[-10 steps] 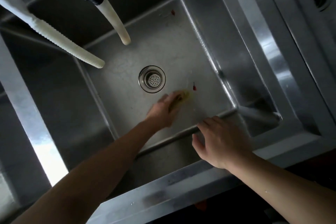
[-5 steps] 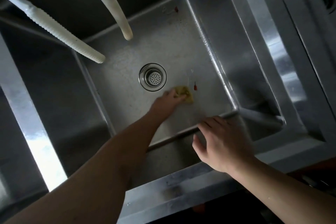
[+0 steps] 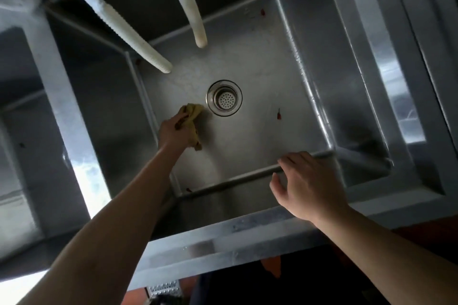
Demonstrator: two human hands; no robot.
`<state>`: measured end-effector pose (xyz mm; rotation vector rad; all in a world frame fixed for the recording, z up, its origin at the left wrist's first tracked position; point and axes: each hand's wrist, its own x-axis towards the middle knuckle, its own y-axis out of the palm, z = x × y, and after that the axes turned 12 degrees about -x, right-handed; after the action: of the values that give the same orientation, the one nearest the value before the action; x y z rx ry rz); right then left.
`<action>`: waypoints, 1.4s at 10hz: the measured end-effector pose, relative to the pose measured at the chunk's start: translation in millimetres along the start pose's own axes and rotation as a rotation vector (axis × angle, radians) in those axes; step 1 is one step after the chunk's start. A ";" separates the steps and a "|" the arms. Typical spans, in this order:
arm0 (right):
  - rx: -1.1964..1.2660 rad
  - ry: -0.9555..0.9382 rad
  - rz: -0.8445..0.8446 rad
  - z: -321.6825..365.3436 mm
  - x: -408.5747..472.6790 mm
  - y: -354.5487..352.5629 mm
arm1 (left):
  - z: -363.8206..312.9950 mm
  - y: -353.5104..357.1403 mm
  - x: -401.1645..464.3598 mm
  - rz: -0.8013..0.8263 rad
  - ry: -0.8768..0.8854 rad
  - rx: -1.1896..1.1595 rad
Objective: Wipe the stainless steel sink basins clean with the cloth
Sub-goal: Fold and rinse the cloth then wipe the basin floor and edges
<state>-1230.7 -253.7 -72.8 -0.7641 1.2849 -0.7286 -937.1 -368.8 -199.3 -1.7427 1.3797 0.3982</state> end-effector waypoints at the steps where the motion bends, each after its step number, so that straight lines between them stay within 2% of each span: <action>1: -0.010 -0.026 0.031 0.9 0.5 -5.1 | 25.6 -29.6 -19.5 -0.059 -0.148 0.021; 2: -0.018 -0.018 0.024 3.0 0.5 -6.7 | 55.6 -53.2 -34.3 -0.141 -0.155 0.221; 4: -0.005 -0.022 0.018 1.0 1.6 0.5 | 64.4 -23.5 -39.9 -0.036 -0.292 0.396; 5: -0.011 -0.006 0.010 0.5 1.7 4.7 | 76.8 18.8 -53.0 0.191 -0.518 0.386; 6: 0.001 0.011 0.002 0.3 1.1 6.1 | 87.4 48.2 -48.6 0.044 -0.530 0.367; 7: -0.023 0.004 0.015 1.0 1.6 4.7 | 90.2 65.7 -33.5 0.047 -0.558 0.215; 8: -0.007 0.014 0.026 2.2 1.8 3.3 | 82.9 75.4 -34.8 -0.059 -0.508 -0.012; 9: -0.009 0.017 0.029 1.5 1.3 6.0 | 64.8 94.1 -34.5 -0.092 -0.446 -0.047; 10: 0.018 0.037 -0.003 0.5 1.3 8.2 | 17.0 121.8 -27.6 -0.114 -0.301 -0.099; 11: 0.026 0.046 -0.037 1.4 0.9 8.3 | -12.6 139.2 -13.5 -0.047 -0.199 -0.251; 12: 0.053 0.053 -0.095 1.1 -0.6 10.4 | -40.7 141.7 7.2 0.115 -0.113 -0.099; 13: 0.055 0.049 -0.104 1.0 -0.4 11.9 | -47.6 130.3 11.5 0.083 0.012 -0.160; 14: 0.057 0.041 -0.094 0.7 -0.5 11.8 | -34.5 107.9 5.8 0.004 0.060 -0.111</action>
<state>-1229.6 -246.6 -82.2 -0.7703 1.2660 -0.8573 -1041.6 -401.7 -228.5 -1.8556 1.4273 0.4356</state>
